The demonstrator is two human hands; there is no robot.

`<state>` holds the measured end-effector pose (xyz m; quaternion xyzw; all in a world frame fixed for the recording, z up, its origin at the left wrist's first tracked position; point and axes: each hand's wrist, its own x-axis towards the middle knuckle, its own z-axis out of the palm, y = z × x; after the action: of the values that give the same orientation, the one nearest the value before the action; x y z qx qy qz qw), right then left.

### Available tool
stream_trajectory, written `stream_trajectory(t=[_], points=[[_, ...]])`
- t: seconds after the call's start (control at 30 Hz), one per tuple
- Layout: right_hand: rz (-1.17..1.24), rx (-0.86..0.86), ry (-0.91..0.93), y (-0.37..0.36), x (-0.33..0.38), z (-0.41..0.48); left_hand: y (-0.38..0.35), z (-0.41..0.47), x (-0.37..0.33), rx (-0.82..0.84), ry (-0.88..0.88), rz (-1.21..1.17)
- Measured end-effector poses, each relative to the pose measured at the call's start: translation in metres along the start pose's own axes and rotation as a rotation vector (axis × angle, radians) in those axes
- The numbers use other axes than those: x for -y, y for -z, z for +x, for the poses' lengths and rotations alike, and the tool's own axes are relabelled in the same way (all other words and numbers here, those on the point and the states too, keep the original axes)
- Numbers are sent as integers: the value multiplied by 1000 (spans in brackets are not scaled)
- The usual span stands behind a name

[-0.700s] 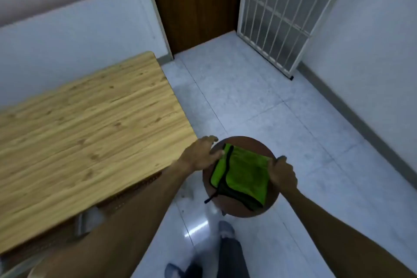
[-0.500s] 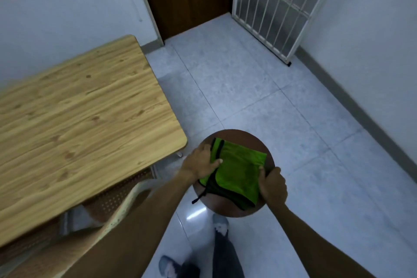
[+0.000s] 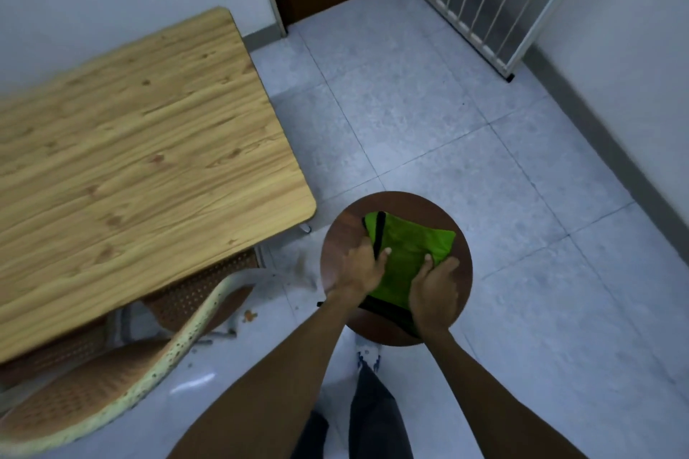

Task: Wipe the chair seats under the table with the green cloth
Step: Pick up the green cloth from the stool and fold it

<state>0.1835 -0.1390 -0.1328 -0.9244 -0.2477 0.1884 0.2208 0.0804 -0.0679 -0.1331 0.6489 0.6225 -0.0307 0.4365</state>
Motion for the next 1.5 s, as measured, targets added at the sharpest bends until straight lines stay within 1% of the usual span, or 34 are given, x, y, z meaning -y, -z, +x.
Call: stream_trajectory(t=[0.1,0.2,0.37,0.47,0.57,0.7,0.77,0.9,1.0,1.1,1.23,1.4,1.5], points=[[33,26,48,6,9,-10,12,-22,14,-65,-28,-59],[70,88,180,19,28,-35,35,-61,29,-223,-45,-188],[114,209,311,43,61,-105,83,-142,63,-411,-4,-336],[135,244,445,52,81,-154,112,-190,87,-521,-1,-357],[89,239,594,52,99,-200,138,-233,122,-630,-1,-357],[51,281,737,35,128,-273,169,-282,191,-737,48,-359],[-2,300,810,20,136,-307,181,-302,224,-753,66,-372],[-124,296,861,-14,157,-376,217,-330,295,-743,100,-343],[-190,275,904,-32,173,-420,236,-338,345,-686,144,-220],[-223,266,925,-51,180,-449,245,-339,384,-634,128,-102],[-316,233,958,-63,184,-472,258,-341,413,-568,161,-58],[-409,216,955,-68,185,-479,256,-338,424,-582,168,-26],[-566,191,941,-69,184,-477,251,-329,432,-559,188,48]])
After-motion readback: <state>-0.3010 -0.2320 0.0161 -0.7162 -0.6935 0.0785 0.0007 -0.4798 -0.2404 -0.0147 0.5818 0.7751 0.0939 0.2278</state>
